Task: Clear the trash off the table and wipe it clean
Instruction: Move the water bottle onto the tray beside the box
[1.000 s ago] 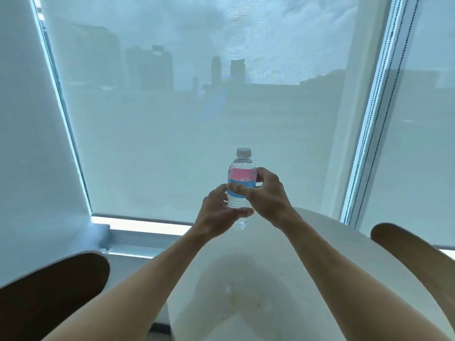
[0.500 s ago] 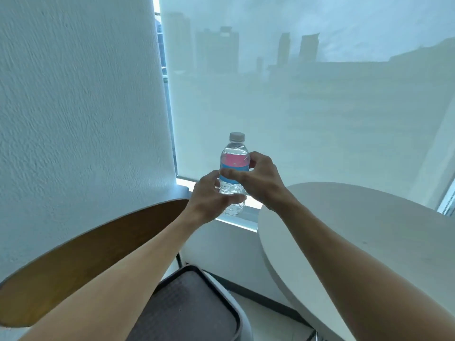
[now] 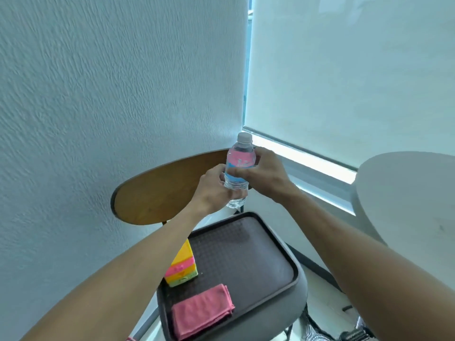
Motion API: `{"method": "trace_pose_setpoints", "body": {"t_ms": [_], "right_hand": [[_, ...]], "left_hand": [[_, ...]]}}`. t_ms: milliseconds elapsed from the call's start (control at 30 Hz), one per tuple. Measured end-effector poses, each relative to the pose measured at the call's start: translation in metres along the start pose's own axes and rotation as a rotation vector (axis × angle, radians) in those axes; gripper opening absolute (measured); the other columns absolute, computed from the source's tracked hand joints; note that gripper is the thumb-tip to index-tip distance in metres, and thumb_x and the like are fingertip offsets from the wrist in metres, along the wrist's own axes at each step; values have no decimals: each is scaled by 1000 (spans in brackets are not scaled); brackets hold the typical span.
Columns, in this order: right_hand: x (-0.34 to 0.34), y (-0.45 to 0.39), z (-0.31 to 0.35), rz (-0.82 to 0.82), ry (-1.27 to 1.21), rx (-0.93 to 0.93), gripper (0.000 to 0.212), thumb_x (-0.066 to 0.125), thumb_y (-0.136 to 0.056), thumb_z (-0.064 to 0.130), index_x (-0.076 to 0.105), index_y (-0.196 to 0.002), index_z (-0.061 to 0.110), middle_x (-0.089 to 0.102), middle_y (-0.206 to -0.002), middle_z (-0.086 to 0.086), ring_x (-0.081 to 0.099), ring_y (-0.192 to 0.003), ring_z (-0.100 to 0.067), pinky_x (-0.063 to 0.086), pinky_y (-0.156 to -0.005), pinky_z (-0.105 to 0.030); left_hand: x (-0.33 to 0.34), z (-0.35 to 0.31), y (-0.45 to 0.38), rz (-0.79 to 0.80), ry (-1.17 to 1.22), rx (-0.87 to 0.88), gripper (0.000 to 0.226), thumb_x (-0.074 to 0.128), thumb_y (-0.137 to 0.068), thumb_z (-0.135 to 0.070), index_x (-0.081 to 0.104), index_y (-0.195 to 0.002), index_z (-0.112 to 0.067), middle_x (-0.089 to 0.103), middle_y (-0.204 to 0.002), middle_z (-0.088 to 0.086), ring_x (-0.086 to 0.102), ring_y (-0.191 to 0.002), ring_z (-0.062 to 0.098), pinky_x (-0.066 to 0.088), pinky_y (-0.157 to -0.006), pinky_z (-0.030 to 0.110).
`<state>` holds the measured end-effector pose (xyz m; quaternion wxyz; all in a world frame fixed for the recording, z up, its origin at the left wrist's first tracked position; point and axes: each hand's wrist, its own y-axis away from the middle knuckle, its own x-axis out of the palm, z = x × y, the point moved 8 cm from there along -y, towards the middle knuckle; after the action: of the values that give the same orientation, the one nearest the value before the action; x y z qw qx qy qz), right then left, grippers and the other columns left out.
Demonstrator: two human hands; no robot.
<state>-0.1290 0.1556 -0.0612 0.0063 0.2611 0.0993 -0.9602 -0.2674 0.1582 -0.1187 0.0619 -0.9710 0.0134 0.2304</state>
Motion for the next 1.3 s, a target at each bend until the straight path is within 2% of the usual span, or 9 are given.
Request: {"method": "trace_pose_setpoints", "body": {"t_ms": [167, 400, 533, 667, 800, 933, 1033, 1133, 1300], "right_hand": [[57, -7, -20, 73, 27, 31, 46, 86, -66, 35, 66, -102, 16, 70, -90, 4, 66, -80, -6, 49, -63, -20], [126, -8, -50, 180, 19, 83, 50, 85, -64, 32, 63, -107, 17, 68, -93, 6, 66, -82, -5, 51, -65, -20], [157, -8, -66, 252, -19, 122, 48, 82, -66, 24, 60, -108, 17, 68, -96, 5, 66, -84, -8, 52, -66, -23], [184, -3, -84, 314, -20, 135, 45, 79, -70, 17, 57, -109, 15, 66, -97, 4, 65, -88, -13, 52, -69, -27], [203, 1, -109, 328, -12, 166, 42, 78, -73, 13, 56, -109, 15, 63, -97, 5, 62, -90, -16, 49, -71, -29], [220, 3, -136, 334, -2, 200, 44, 78, -71, 14, 56, -109, 17, 65, -102, 1, 63, -93, -18, 46, -73, -28], [234, 4, -152, 346, 2, 219, 44, 79, -70, 14, 57, -108, 19, 66, -102, 1, 64, -93, -19, 48, -75, -29], [244, 7, -161, 360, 0, 232, 47, 80, -71, 13, 57, -112, 17, 66, -105, -1, 63, -94, -18, 47, -77, -29], [254, 12, -174, 346, -17, 242, 48, 82, -70, 15, 57, -111, 18, 66, -107, -1, 64, -96, -19, 50, -81, -32]], "left_hand": [[-16, 53, 9, -50, -16, -98, 50, 89, -60, -22, 63, -102, -26, 72, -94, -7, 69, -86, 13, 57, -82, 39], [-23, 116, 22, -78, -13, -199, 59, 90, -61, -19, 62, -113, -20, 71, -103, -6, 68, -92, 15, 56, -79, 32], [-26, 146, 25, -66, -25, -262, 57, 89, -64, -21, 62, -115, -22, 70, -105, -8, 66, -98, 13, 56, -82, 33], [-35, 178, 39, -79, -147, -384, 63, 82, -74, -23, 55, -130, -27, 60, -126, -4, 53, -115, 14, 40, -84, 26], [-49, 202, 56, -65, -337, -428, 71, 78, -77, -32, 47, -141, -22, 48, -143, 3, 40, -135, 20, 36, -103, 32], [-47, 224, 70, 19, -428, -433, 75, 74, -79, -43, 44, -144, -20, 40, -149, 5, 32, -140, 19, 26, -113, 31], [-43, 236, 77, 76, -482, -455, 77, 71, -82, -46, 37, -148, -22, 24, -158, 5, 17, -148, 21, 17, -119, 34], [-41, 240, 79, 94, -507, -444, 77, 68, -85, -46, 34, -150, -22, 15, -162, 4, 7, -150, 21, 11, -120, 37], [-40, 244, 81, 87, -521, -427, 75, 65, -87, -47, 33, -151, -22, 13, -163, 2, 3, -151, 19, 9, -120, 36]]}}
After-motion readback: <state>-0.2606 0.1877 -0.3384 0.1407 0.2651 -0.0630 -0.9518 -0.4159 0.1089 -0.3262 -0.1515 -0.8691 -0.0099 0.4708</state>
